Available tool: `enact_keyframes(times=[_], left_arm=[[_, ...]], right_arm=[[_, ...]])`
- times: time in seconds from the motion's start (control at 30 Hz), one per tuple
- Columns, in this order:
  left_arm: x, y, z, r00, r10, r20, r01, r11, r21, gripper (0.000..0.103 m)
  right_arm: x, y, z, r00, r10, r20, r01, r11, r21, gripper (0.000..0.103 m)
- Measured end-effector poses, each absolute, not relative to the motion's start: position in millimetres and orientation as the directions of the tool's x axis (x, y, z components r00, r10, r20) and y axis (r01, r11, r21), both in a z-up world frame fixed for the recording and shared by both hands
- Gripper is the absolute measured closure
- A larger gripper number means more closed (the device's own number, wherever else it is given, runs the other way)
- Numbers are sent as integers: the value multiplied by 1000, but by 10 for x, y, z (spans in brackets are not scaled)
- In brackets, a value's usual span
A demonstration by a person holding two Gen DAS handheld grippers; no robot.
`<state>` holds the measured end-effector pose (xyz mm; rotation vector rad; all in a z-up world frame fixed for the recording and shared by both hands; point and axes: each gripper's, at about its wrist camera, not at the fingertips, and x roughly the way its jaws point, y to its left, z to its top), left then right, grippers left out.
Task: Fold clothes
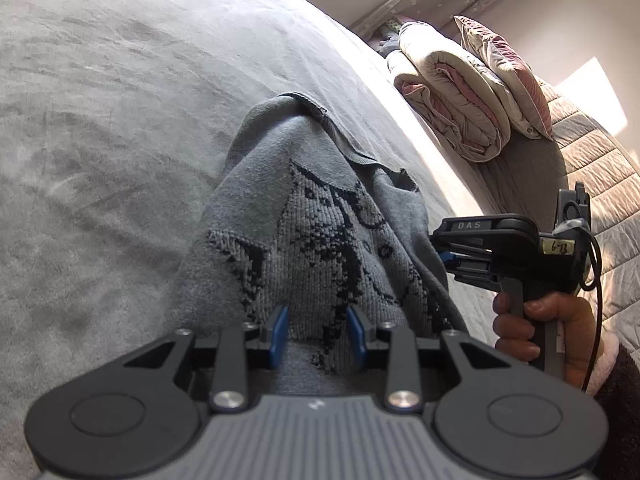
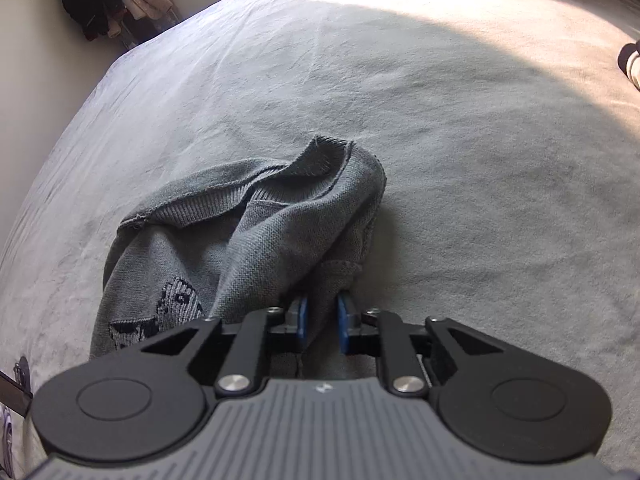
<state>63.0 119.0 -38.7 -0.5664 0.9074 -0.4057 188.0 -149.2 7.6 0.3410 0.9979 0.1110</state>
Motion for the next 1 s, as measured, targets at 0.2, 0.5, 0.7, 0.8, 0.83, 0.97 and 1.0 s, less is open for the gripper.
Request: enact_keyframes(times=[0.2,0.5,0.7,0.8,0.83,0.97,1.0], left_arm=[[634,1202,-390,557,-555,-618,92,781,-618,70],[645,1219,-400,555,-557,-618,94,780,-619,70],[659,1225,-398,557,-557,-617,98,781,-616,70],[676,1242,-402,556,-558,-616,98,780,-618,70],[683,1248,-404,555,-559,-616,98,779,-619,70],[691,1256,-407,554,-561,-615,99,778,-620,70],[689,1253,-406,554,-561,-615,100,779,-619,70]], right_arm=[[1916,-1370,178,548,119,-828,11,989,149,100],[2082,-1601,360,625,-173,-761,41,981,-189,100],[2316,-1689,462,660,-293,-692,76,942,-326,100],[2434,-1653,475,676,-330,-659,79,922,-380,100],[2480,-1639,474,680,-339,-650,81,916,-394,100],[2628,-1581,510,693,-358,-626,84,902,-422,100],[2661,-1566,525,697,-358,-621,86,902,-424,100]])
